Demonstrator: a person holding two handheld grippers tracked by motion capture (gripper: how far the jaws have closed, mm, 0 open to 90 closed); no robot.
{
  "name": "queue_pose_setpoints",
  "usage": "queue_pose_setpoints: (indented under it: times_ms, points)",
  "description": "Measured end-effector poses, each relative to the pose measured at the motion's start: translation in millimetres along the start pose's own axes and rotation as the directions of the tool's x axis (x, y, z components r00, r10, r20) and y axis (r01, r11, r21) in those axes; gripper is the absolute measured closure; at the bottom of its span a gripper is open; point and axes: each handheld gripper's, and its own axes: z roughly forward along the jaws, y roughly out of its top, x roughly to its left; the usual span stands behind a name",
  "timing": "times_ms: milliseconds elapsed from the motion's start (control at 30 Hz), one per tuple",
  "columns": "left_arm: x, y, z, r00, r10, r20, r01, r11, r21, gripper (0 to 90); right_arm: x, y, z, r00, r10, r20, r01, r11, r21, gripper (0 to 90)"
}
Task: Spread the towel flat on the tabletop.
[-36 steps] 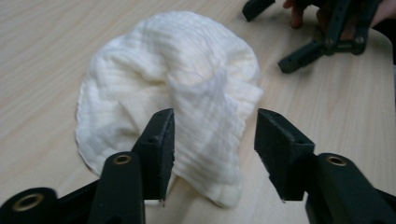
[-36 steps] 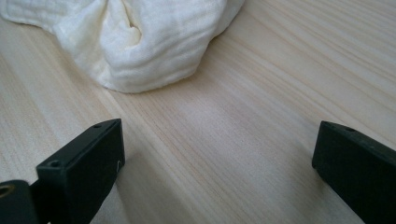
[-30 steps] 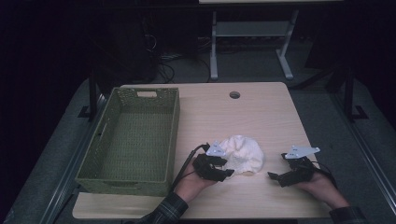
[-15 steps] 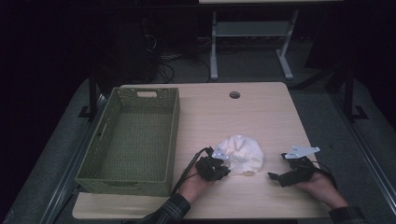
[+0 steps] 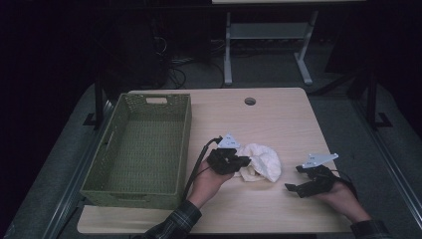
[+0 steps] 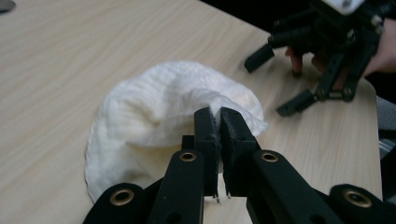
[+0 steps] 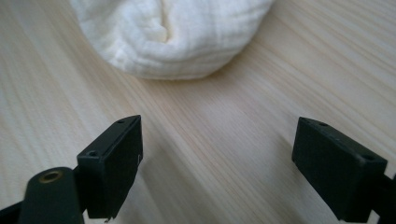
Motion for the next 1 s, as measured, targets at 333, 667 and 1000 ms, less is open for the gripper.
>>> queue_pose_setpoints:
  times_ms: [333,667,1000]
  points:
    - [17.9,20.0,-1.5,0.9924,-0.027,-0.12,0.019,0.9976,-0.066,85.7,7.6,8.7,-9.0,0.9945,-0.02,-0.103,0.016,0.999,-0.043,35.6]
    - [29.6,18.6,-15.6,0.9807,-0.086,-0.175,0.068,0.9917,-0.109,85.7,5.5,22.4,0.8,0.9934,-0.012,-0.114,0.005,0.998,-0.06,50.9]
    - [30.5,18.0,-18.0,0.9785,-0.092,-0.184,0.071,0.9905,-0.118,85.8,2.3,40.2,26.9,0.9897,-0.053,-0.133,0.05,0.998,-0.023,69.7]
